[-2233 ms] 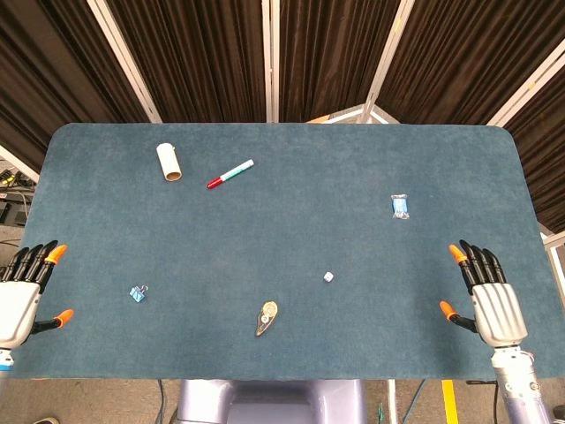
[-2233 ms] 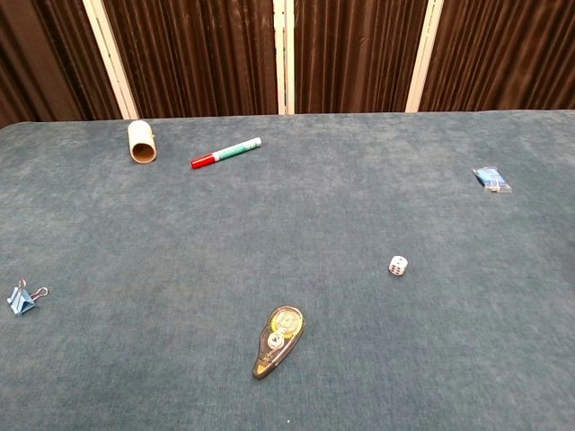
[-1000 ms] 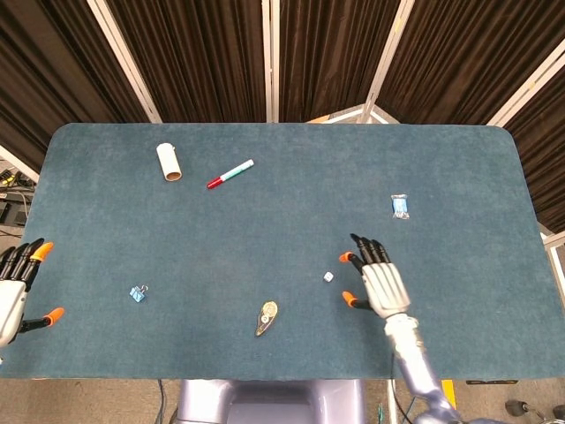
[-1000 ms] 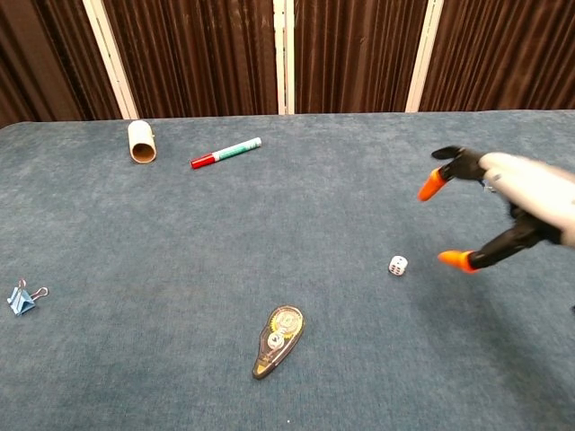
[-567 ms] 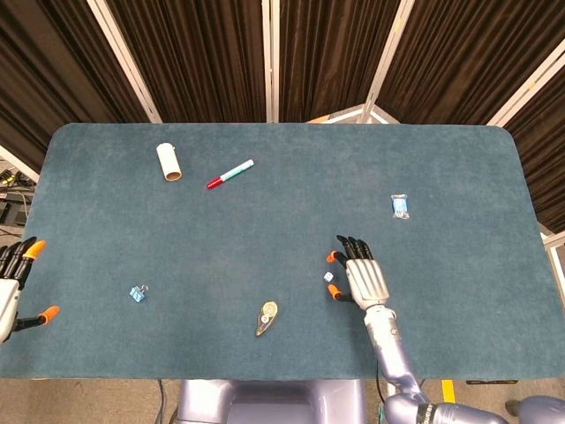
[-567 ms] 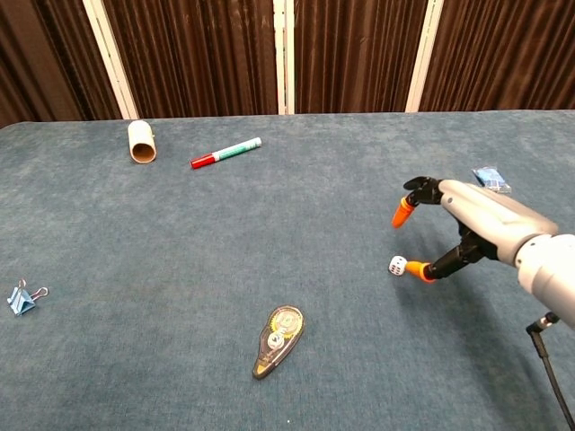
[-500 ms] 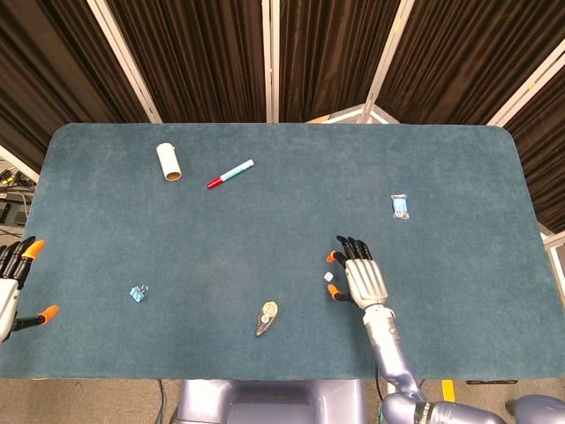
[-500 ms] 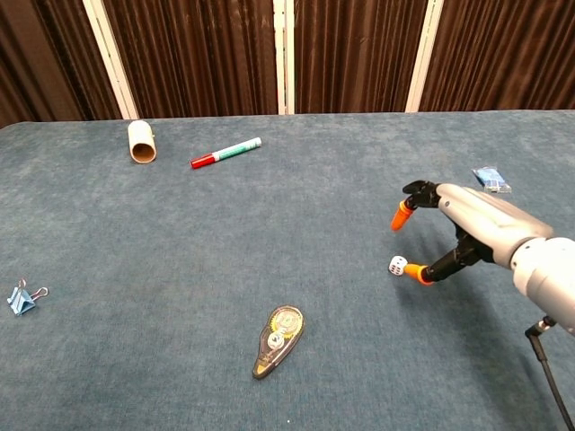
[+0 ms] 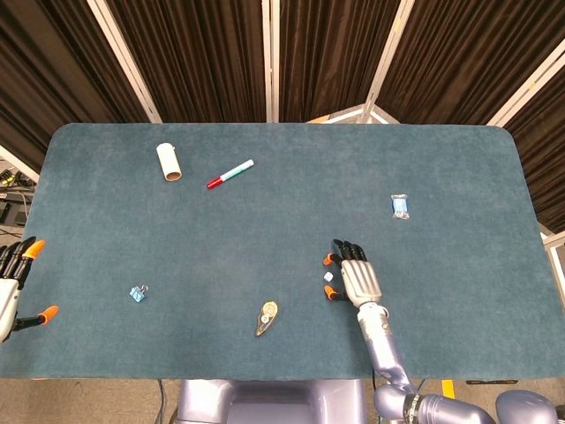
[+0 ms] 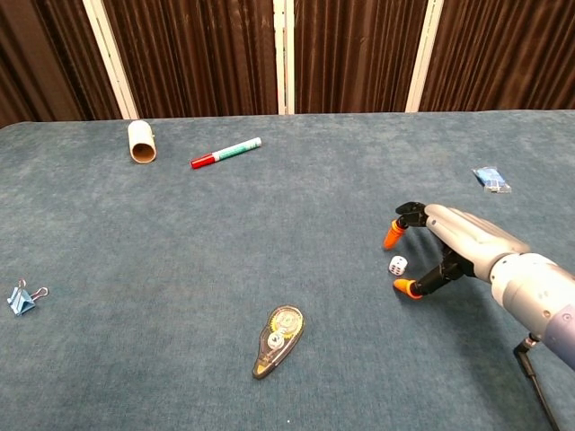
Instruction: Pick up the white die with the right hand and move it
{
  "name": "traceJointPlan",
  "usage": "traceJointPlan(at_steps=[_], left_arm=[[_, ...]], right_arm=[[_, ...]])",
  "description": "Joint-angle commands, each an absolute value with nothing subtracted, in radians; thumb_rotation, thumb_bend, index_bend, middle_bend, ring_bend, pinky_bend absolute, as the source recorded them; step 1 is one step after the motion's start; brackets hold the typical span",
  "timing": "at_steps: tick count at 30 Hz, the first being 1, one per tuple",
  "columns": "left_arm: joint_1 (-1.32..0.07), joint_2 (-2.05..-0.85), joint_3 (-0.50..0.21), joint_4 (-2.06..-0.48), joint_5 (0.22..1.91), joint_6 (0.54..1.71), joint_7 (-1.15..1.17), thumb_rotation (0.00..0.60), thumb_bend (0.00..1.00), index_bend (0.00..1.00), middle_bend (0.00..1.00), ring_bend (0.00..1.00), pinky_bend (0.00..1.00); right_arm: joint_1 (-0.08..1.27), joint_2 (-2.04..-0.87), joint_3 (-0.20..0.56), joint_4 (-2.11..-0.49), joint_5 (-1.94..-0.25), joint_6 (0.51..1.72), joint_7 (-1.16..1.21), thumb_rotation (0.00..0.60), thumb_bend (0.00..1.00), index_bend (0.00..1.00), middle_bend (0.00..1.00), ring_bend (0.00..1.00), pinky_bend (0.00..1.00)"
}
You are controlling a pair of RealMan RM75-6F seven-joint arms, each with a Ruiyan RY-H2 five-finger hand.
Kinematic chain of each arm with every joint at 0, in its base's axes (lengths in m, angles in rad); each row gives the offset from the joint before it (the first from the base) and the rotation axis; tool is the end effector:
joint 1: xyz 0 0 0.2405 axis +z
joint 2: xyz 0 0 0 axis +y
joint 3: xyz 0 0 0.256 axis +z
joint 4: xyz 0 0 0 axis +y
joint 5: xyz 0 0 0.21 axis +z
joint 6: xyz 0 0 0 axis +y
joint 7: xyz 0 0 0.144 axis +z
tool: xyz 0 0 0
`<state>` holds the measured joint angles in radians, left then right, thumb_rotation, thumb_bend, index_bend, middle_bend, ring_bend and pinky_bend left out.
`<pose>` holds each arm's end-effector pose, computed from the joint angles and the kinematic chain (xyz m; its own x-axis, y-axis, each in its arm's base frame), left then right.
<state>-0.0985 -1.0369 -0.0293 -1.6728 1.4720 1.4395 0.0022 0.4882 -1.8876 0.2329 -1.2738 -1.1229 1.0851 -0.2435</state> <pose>-0.3106 0.1801 0.1725 0.4150 0.0611 0.9078 0.9093 0.0060 -0.4161 -0.1885 -0.2916 -0.0860 0.1230 -0.2868 0.9501 -0.9923 -0.0518 0.1128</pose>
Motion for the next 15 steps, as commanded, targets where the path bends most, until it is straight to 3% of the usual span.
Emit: traceJointPlan(at_steps=[1,6,15], left_arm=[[-0.1,-1.038,-0.028,-1.672,1.473,1.437,0.004,0.6,0.07,0.0,0.0,0.0,0.0],[-0.098,-1.038,-0.029,-1.674,1.475,1.441,0.004,0.6,0.07,0.0,0.0,0.0,0.0],[-0.099,-1.041,-0.027,-1.67,1.476,1.437,0.007,0.6,0.07,0.0,0.0,0.0,0.0]], right_arm=[[0.492,-1.894,0.236,-1.266,-1.12,1.081,-0.239,0.6,0.2,0.39,0.07,0.0,0.0],[0.503,-1.908,0.246,-1.25,-1.114,1.076,-0.229,0.6,0.21,0.39,0.07,0.0,0.0],[0.508,-1.913,0.256,-1.225,-1.101,1.075,-0.226,0.6,0.35,0.42,0.09,0.0,0.0]])
